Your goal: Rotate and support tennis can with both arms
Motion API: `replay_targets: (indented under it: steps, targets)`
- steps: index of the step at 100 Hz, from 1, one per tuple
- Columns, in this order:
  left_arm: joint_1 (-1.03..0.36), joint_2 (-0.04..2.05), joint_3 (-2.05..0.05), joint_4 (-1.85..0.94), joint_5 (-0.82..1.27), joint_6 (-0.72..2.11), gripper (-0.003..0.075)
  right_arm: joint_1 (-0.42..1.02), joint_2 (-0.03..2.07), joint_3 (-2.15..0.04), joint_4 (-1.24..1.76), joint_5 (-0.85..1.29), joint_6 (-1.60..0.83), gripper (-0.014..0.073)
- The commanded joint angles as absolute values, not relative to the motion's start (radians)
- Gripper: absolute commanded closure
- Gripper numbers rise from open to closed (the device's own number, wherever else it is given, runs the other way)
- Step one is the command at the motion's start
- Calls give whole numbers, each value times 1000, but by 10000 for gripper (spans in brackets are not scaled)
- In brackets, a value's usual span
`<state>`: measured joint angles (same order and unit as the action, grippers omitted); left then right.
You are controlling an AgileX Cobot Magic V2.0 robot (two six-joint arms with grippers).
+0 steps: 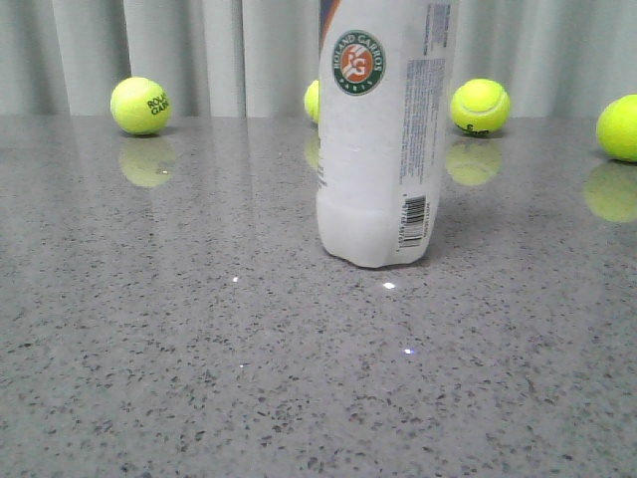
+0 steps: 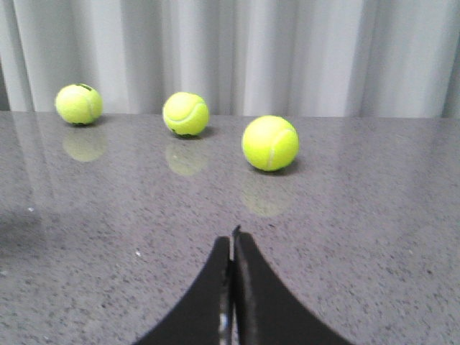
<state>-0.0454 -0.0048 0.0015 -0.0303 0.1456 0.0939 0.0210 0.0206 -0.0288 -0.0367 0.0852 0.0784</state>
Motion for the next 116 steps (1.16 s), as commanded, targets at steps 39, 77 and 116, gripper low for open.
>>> replay_targets:
  steps: [39,77,116]
  targets:
    - [-44,-40,46,-41,69,94,738,-3,-28,29,-59,-38,89,663]
    - [-44,-40,46,-41,69,94,738,-3,-28,29,-59,-38,89,663]
    - [-44,-40,46,-41,69,94,738,-3,-28,29,-59,-38,89,663]
